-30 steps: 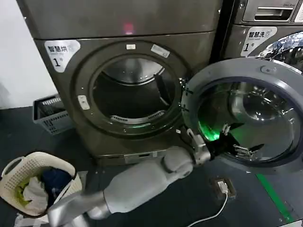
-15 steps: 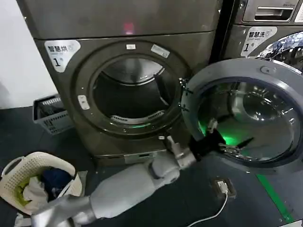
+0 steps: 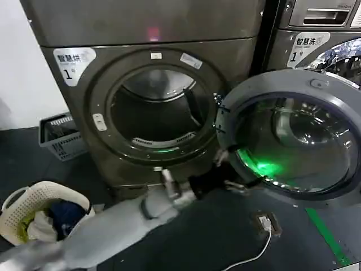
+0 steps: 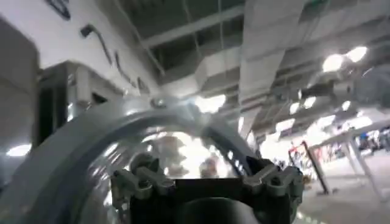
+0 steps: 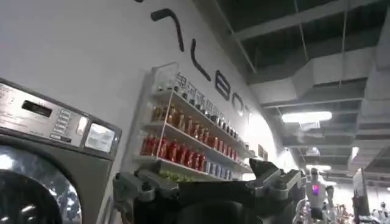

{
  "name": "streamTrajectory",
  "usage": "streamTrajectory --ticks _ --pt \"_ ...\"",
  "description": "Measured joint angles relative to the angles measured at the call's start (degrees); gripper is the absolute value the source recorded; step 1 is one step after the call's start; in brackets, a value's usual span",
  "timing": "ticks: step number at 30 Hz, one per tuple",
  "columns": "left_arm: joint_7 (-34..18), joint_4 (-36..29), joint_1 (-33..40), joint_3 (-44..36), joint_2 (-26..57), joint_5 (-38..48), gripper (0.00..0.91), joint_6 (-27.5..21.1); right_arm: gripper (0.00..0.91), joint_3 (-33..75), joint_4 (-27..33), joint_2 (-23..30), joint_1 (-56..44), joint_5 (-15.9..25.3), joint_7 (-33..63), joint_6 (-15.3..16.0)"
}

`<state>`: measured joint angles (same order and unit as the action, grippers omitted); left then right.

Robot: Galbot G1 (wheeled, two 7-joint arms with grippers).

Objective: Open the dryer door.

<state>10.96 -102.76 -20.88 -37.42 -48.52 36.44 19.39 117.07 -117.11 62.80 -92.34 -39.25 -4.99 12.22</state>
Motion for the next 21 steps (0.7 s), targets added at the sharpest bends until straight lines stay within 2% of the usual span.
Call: streamTrajectory --ticks 5,7,9,13,19,21 --pt "0.95 -2.35 -2.01 2.03 10.54 -2.86 0.907 -6.31 0.907 0.55 -0.38 0.2 0.64 2.36 -0.01 -0.92" --pt "-0.17 -3.22 -3.55 3.17 14.83 -2.07 0.907 -9.86 0.907 0.49 -0.58 0.33 0.98 3.23 -0.06 -1.21" --pt "-1.35 -4.35 -5.81 4.64 19.44 -0.11 0.907 -13.49 0.907 0.37 -0.79 0.36 1.4 3.98 0.02 -1.44" --pt "-0.81 -6.37 -11.23 8.63 27.57 -2.24 0.907 -20.74 0.907 1.01 -1.12 0.13 1.73 5.46 0.9 -1.72" --pt "1.41 -3.9 -17.7 14.01 37.12 -5.21 0.907 -29.06 0.907 3.94 -0.36 -0.76 1.76 8.61 1.69 -2.14" --pt "3.78 -2.72 -18.68 15.12 39.37 -6.12 0.907 -30.99 0.907 4.99 -0.14 -0.99 1.6 9.93 2.64 -2.09"
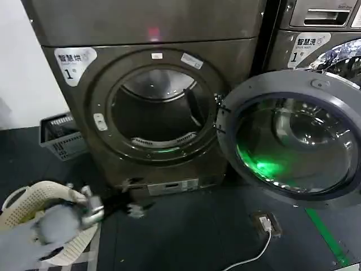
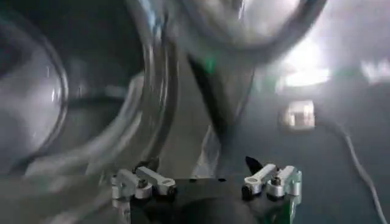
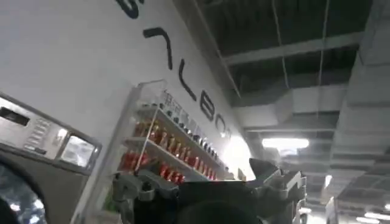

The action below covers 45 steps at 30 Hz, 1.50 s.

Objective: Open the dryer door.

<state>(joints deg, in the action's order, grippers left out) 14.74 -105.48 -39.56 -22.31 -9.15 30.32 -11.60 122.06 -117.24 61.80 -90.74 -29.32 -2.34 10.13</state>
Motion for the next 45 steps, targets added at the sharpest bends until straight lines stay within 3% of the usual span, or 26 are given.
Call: streamTrajectory --ticks 8,17,33,45 --pt "4.93 3.67 -1.84 3.19 7.05 -1.84 0.907 -4.53 0.907 3.94 0.21 -0.54 -0.3 1.92 -0.37 -0.54" --pt "9.56 4.6 -2.9 4.57 14.22 -3.39 0.907 -4.72 0.907 5.62 0.57 -1.11 0.17 3.18 -0.56 -0.68" --pt "8.66 2.38 -3.52 4.19 20.18 1.37 0.907 -8.96 0.907 6.93 0.34 -1.62 -0.16 3.28 -1.44 -1.08" --pt "8.92 2.55 -3.37 4.44 20.51 1.38 0.907 -8.48 0.907 7.08 -0.47 -0.89 -0.99 3.21 -1.15 -1.25"
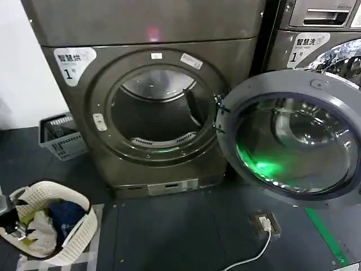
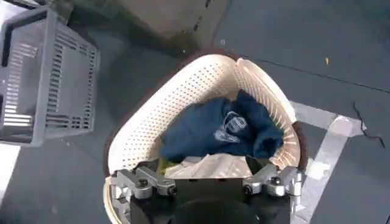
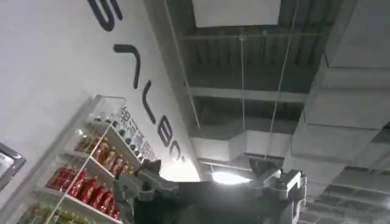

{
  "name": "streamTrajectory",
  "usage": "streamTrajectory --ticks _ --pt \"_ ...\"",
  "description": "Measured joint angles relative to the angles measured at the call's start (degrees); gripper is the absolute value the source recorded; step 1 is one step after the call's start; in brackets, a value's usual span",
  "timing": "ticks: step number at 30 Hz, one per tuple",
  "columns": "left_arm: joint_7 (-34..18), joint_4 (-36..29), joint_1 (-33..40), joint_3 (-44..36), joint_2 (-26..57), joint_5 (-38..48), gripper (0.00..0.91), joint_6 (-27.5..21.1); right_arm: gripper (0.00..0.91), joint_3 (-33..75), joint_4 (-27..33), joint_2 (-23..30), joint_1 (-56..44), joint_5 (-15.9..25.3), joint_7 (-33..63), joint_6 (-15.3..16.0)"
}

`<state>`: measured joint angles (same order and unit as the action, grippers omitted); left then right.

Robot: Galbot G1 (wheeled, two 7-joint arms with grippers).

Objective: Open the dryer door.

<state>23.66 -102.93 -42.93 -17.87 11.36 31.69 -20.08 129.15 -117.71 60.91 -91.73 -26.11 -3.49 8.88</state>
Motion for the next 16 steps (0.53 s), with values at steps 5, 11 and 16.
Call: streamTrajectory --ticks 5,11,16 --pt "1.33 -0.41 -0.18 -0.24 0.43 -1.44 0.907 0.74 0.907 0.73 -0.16 -0.02 -0.8 -0.08 -0.04 0.11" --pt "0.95 -0.42 -0.91 -0.19 -0.02 -2.51 0.907 0.87 0.907 0.85 -0.78 0.89 -1.69 -0.11 -0.16 -0.09" --pt "0.76 -0.14 -0.92 -0.02 0.62 -2.72 0.907 0.73 0.907 1.86 -0.41 0.76 -2.15 -0.35 -0.18 -0.26"
